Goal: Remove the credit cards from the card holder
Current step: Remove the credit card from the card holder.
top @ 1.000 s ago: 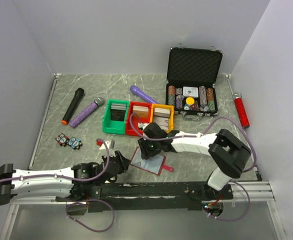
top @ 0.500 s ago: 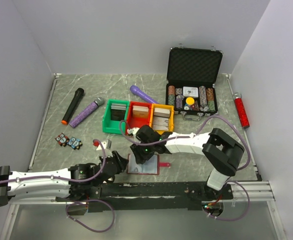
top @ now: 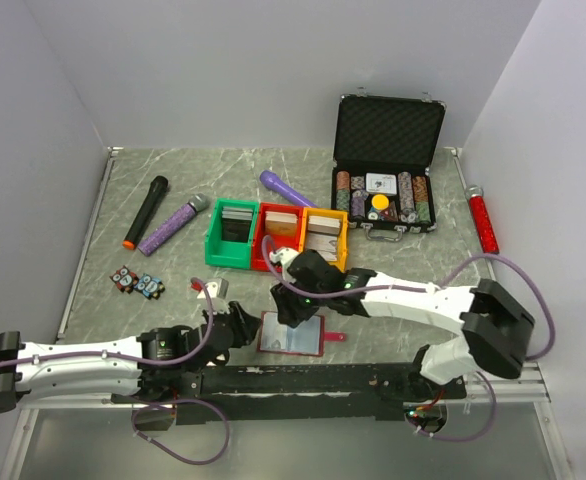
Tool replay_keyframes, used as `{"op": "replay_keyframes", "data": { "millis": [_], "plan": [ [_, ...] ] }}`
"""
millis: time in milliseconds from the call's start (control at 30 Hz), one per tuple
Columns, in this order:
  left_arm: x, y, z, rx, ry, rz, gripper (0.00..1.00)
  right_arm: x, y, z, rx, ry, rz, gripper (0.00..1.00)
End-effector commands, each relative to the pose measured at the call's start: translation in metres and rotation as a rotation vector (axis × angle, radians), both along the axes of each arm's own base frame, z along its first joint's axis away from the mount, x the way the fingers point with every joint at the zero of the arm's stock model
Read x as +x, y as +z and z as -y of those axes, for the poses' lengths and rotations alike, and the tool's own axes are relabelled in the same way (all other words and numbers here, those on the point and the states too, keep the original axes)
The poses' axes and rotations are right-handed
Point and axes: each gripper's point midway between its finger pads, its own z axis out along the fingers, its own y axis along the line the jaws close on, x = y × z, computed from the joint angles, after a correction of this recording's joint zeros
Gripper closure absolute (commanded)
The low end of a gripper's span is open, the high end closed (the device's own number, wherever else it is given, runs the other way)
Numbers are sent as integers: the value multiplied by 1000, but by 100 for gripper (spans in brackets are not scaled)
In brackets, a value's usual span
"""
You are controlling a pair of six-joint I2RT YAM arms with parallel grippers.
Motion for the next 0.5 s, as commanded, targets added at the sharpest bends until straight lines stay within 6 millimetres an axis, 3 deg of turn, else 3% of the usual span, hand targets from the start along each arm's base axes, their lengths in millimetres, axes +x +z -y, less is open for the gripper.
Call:
{"op": "replay_keyframes", "data": {
  "millis": [0,100,233,367,467],
  "plan": [
    [-5,29,30,-81,-124,70,55,-5,20,2,73,-30,7,43],
    [-9,36,46,-127,-187,93,58,-18,25,-2,144,-9,-47,44],
    [-12,25,59,-77,-255,116,64,-30,24,-5,238,-20,-136,45],
    [-7,4,62,7,-248,90,83,-32,26,-1,362,-79,-203,46],
    [-5,-5,61,12,-230,67,90,-30,28,1,430,-130,-220,46]
  ]
}}
